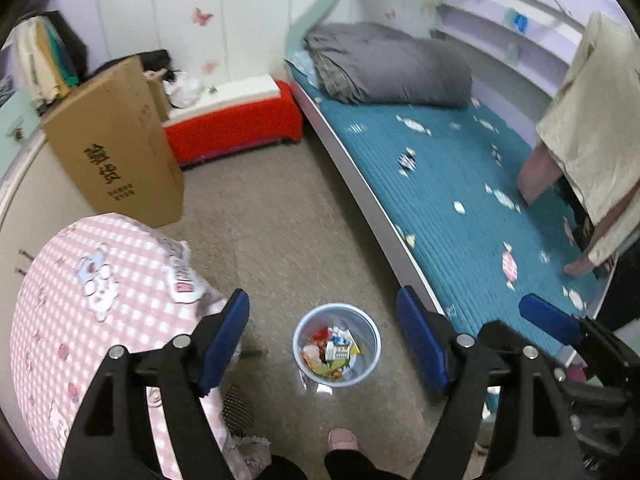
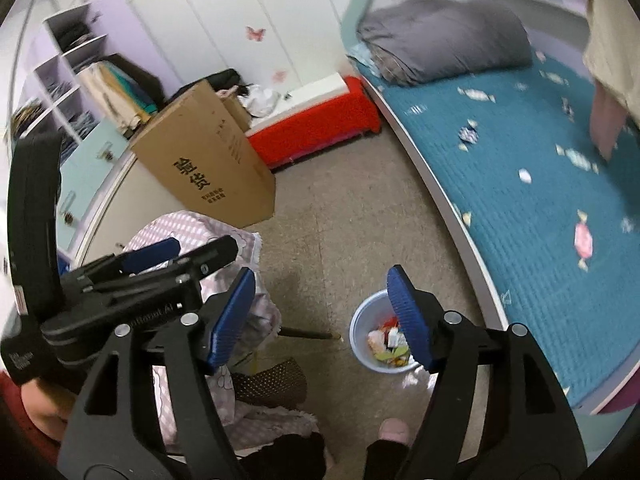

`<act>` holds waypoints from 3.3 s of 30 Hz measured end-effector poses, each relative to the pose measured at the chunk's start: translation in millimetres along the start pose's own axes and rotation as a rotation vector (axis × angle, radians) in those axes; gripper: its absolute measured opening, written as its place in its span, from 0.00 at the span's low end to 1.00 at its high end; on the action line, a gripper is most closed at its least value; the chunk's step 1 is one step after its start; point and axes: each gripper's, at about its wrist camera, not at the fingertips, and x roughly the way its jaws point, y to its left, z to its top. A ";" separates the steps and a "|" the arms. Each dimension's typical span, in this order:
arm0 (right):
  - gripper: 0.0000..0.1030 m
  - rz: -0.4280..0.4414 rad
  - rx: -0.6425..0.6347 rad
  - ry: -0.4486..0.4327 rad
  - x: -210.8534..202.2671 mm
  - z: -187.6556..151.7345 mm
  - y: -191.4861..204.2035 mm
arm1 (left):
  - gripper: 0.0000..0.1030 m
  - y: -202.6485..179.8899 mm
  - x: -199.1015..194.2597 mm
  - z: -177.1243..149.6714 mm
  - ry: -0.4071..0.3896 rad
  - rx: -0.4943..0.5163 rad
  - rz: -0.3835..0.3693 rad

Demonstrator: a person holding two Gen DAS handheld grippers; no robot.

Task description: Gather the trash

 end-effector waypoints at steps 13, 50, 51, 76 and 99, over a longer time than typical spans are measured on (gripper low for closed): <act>0.76 0.073 -0.245 -0.095 -32.2 -3.0 54.1 | 0.82 29.0 -94.1 -24.7 -0.215 -0.128 0.226; 0.76 0.110 -0.301 -0.097 -36.8 -12.2 72.8 | 0.90 45.9 -126.1 -47.5 -0.254 -0.174 0.307; 0.76 0.112 -0.301 -0.097 -36.8 -12.2 72.7 | 0.90 45.2 -126.2 -47.1 -0.255 -0.175 0.307; 0.77 0.112 -0.279 -0.086 -36.4 -14.4 71.5 | 0.90 40.9 -126.9 -49.0 -0.262 -0.148 0.321; 0.77 0.105 -0.273 -0.080 -36.4 -15.5 70.7 | 0.90 41.3 -125.7 -50.2 -0.262 -0.144 0.308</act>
